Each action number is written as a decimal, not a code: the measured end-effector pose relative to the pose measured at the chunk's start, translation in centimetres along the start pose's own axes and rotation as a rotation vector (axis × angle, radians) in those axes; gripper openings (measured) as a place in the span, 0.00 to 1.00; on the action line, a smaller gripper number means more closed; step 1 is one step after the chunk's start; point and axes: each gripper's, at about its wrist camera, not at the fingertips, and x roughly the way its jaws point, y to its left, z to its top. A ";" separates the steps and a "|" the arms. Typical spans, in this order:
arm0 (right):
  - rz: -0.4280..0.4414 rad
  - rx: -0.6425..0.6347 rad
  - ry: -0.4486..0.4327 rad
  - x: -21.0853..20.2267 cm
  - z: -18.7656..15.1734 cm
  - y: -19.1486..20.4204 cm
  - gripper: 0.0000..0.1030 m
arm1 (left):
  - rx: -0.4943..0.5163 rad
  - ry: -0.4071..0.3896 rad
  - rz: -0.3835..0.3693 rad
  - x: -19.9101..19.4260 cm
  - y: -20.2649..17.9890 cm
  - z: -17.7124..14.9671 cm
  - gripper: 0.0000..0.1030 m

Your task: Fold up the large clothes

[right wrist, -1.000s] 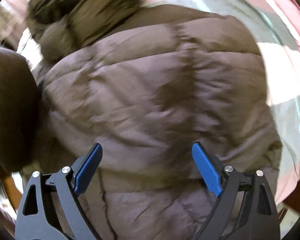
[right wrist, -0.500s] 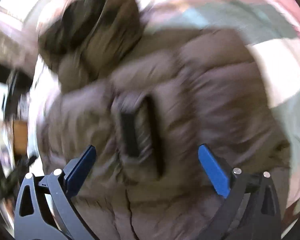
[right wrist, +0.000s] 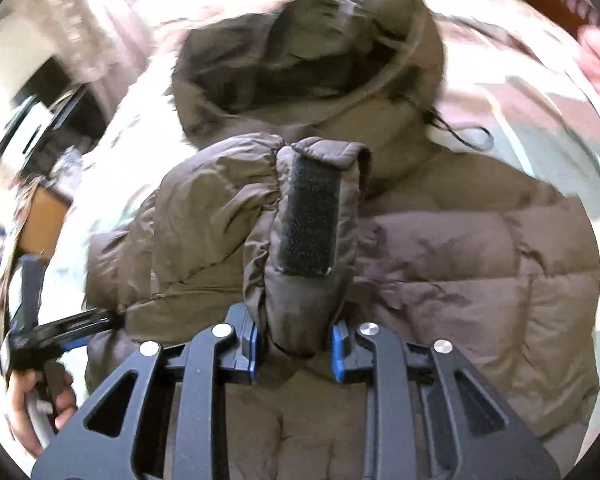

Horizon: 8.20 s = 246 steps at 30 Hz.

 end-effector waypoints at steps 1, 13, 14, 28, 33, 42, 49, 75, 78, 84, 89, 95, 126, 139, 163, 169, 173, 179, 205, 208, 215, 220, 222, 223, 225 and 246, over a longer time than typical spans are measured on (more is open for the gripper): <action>-0.015 0.053 0.060 1.3 0.0 -1.1 0.35 | 0.018 -0.011 -0.003 -0.4 -0.2 0.1 0.88; 0.058 -0.021 -0.147 -1.1 1.3 1.6 0.57 | 0.214 -0.162 -0.060 -4.9 -4.7 -2.1 0.68; 0.039 -0.045 -0.114 -0.5 1.1 1.7 0.55 | 0.240 -0.080 -0.057 -3.3 -5.2 -2.3 0.64; -0.010 0.014 0.175 3.9 -1.1 0.0 0.60 | 0.295 0.019 -0.065 -2.4 -5.1 -2.4 0.74; -0.176 0.030 0.151 2.0 -1.0 -3.2 0.72 | 0.303 0.074 -0.092 -2.1 -3.7 -2.9 0.78; -0.310 -0.112 0.288 6.2 -3.5 -3.1 0.88 | 0.398 0.094 0.089 0.3 -5.5 -4.1 0.82; -0.245 -0.078 0.357 6.2 -3.9 -5.3 0.97 | 0.410 0.105 0.144 0.3 -7.3 -5.7 0.84; -0.190 -0.132 0.318 6.5 -8.1 -0.6 0.65 | 0.613 0.117 0.063 -2.0 -21.1 -7.2 0.85; -0.188 -0.140 0.324 6.9 -7.5 -0.1 0.69 | 0.622 0.106 0.086 -1.6 -22.3 -7.9 0.85; -0.147 -0.094 0.207 3.2 -5.2 0.5 0.69 | 0.540 0.079 -0.098 -6.0 -22.9 -5.9 0.85; -0.033 -0.062 -0.020 0.7 -3.1 1.4 0.69 | 0.482 0.086 -0.159 -6.2 -23.4 -4.0 0.90; -0.038 0.081 0.181 6.0 -2.5 -0.9 0.77 | 0.333 0.190 -0.156 -3.5 -23.9 -2.2 0.90; -0.647 -0.378 -0.098 13.8 24.9 7.8 0.12 | 0.149 0.307 -0.251 -1.6 -17.1 -3.9 0.94; -0.013 -0.396 -0.440 -13.2 2.2 2.5 0.00 | -0.100 0.237 -0.264 -3.3 -10.8 -1.8 0.94; -0.519 -0.736 -0.011 8.2 3.7 11.3 0.94 | -0.054 0.260 -0.219 -1.4 -15.1 -3.7 0.94; -0.386 -0.563 -0.062 5.5 3.9 9.0 0.19 | -0.091 0.288 -0.239 -0.7 -12.4 -2.3 0.94; -0.308 -0.503 -0.317 -4.3 2.1 7.7 0.17 | -0.098 0.288 -0.249 -0.3 -11.5 -2.0 0.94; -0.022 -0.433 -0.386 -16.3 -5.6 3.0 0.17 | -0.199 0.264 -0.283 0.0 -8.5 -1.9 0.94; 0.232 -0.192 -0.135 -12.5 -10.7 -4.2 0.90 | 0.418 0.049 -0.090 -3.4 -18.6 -5.8 0.90; 0.170 -0.174 0.003 -7.2 -11.2 -5.2 0.76 | 0.413 0.090 -0.059 -1.5 -18.0 -6.0 0.91; -0.131 -0.298 0.105 -1.2 -14.1 -5.5 0.69 | 0.444 0.137 0.007 1.3 -18.3 -7.1 0.95; -0.165 -0.362 0.128 -1.6 -15.6 -4.5 0.70 | 0.477 0.110 0.033 1.4 -18.5 -7.8 0.95; -0.163 -0.374 0.146 -1.8 -16.2 -4.3 0.71 | 0.469 0.127 0.024 1.6 -18.2 -8.4 0.97; -0.160 -0.370 0.154 -1.8 -16.6 -4.5 0.71 | 0.463 0.143 0.018 2.0 -17.9 -8.6 0.98; -0.154 -0.359 0.171 -1.5 -17.1 -4.7 0.71 | 0.456 0.166 0.008 2.7 -17.6 -8.8 0.98; 0.058 -0.457 0.123 -5.9 -20.5 -0.5 0.72 | 0.516 -0.184 -0.153 -8.1 -21.5 -10.7 0.84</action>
